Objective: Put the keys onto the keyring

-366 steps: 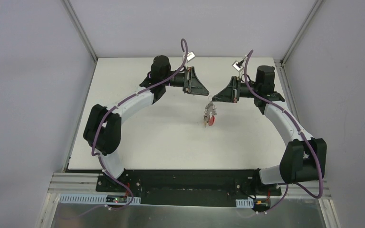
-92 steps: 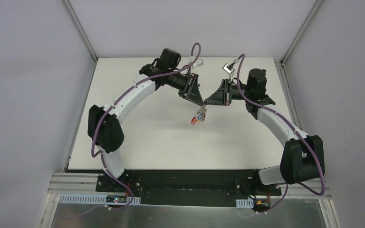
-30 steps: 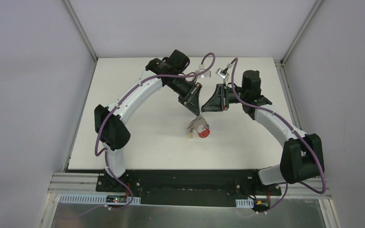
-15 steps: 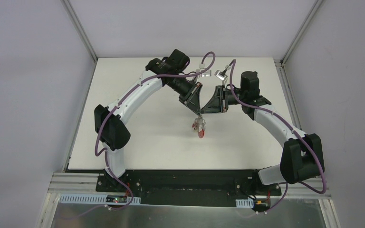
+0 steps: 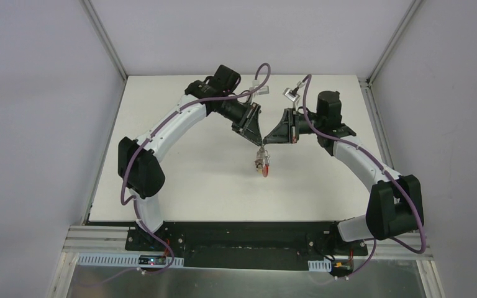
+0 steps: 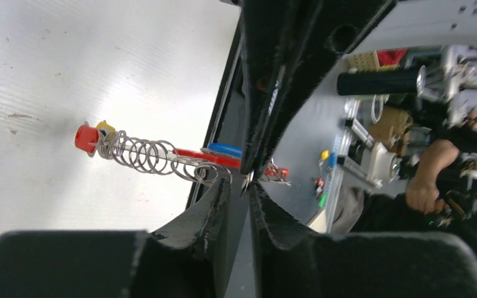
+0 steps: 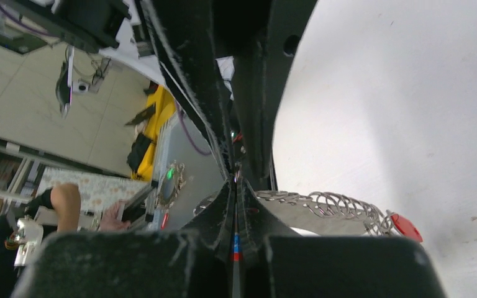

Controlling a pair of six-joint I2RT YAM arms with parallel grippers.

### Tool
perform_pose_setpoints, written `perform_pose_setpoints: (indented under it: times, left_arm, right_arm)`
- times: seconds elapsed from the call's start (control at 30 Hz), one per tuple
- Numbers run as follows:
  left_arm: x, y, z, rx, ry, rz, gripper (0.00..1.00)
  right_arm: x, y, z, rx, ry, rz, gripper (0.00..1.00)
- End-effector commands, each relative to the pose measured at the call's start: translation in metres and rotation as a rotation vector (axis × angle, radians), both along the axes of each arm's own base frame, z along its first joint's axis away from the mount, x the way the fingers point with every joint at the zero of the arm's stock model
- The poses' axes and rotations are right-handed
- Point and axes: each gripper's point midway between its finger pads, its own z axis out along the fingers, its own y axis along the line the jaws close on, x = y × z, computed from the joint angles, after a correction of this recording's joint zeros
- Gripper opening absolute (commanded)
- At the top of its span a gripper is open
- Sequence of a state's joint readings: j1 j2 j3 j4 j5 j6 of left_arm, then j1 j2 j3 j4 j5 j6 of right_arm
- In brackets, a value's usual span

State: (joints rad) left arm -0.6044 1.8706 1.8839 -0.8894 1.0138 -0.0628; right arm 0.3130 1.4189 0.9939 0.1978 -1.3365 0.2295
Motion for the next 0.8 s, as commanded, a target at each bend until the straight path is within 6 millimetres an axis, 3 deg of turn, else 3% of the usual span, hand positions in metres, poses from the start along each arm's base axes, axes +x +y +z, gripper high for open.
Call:
perform_pose_setpoints:
  times: [0.0, 0.13, 0.4, 0.63, 0.77]
  left_arm:
    - [0.024, -0.008, 0.042, -0.209, -0.012, 0.116, 0.22]
    - [0.034, -0.01, 0.048, -0.305, 0.057, 0.184, 0.25]
    - [0.044, -0.014, 0.056, -0.394, 0.099, 0.225, 0.27]
    - [0.047, -0.018, 0.06, -0.428, 0.119, 0.218, 0.0]
    - [0.047, -0.019, 0.064, -0.453, 0.132, 0.207, 0.0]
  right_arm:
    - [0.02, 0.001, 0.034, 0.058, -0.059, -0.083, 0.0]
    - [0.035, -0.005, 0.034, 0.073, -0.02, -0.159, 0.0]
    - [0.04, -0.007, 0.029, 0.088, 0.015, -0.189, 0.0]
    - [0.042, -0.008, 0.028, 0.095, 0.025, -0.202, 0.0]
    - [0.043, -0.008, 0.024, 0.092, 0.031, -0.209, 0.0]
